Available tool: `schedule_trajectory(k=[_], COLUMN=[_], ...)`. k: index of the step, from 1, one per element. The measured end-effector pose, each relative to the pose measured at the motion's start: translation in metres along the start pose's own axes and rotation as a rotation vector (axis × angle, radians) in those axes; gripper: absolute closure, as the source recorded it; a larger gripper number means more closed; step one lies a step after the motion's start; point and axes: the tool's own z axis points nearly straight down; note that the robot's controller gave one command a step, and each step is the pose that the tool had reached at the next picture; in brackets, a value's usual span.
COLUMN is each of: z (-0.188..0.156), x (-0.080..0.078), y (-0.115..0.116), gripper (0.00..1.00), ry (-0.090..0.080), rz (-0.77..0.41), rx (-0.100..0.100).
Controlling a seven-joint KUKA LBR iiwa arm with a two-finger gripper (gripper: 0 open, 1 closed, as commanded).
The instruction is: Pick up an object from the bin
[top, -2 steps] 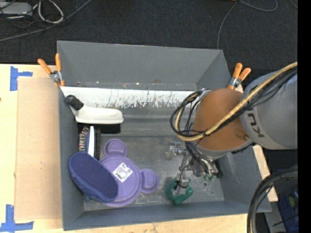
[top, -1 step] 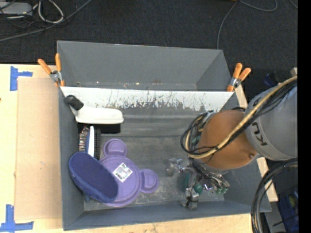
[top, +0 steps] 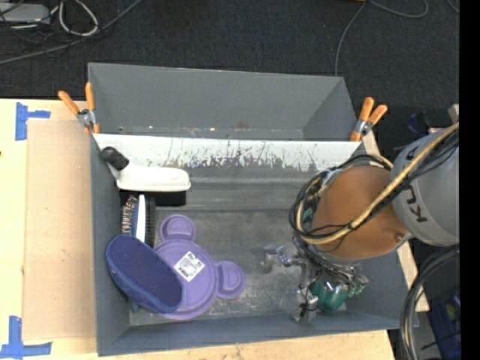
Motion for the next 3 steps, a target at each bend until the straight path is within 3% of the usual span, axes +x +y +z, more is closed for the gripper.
schedule_trajectory(k=[1,2,3], z=[0.0,0.02,0.03], x=[0.021,0.026,0.04], y=[-0.083,-0.087,-0.094], gripper=[0.0,0.0,1.0], ry=[-0.003,-0.004,0.002], rz=[-0.009,-0.418,-0.367], rx=[0.005,-0.001,-0.006])
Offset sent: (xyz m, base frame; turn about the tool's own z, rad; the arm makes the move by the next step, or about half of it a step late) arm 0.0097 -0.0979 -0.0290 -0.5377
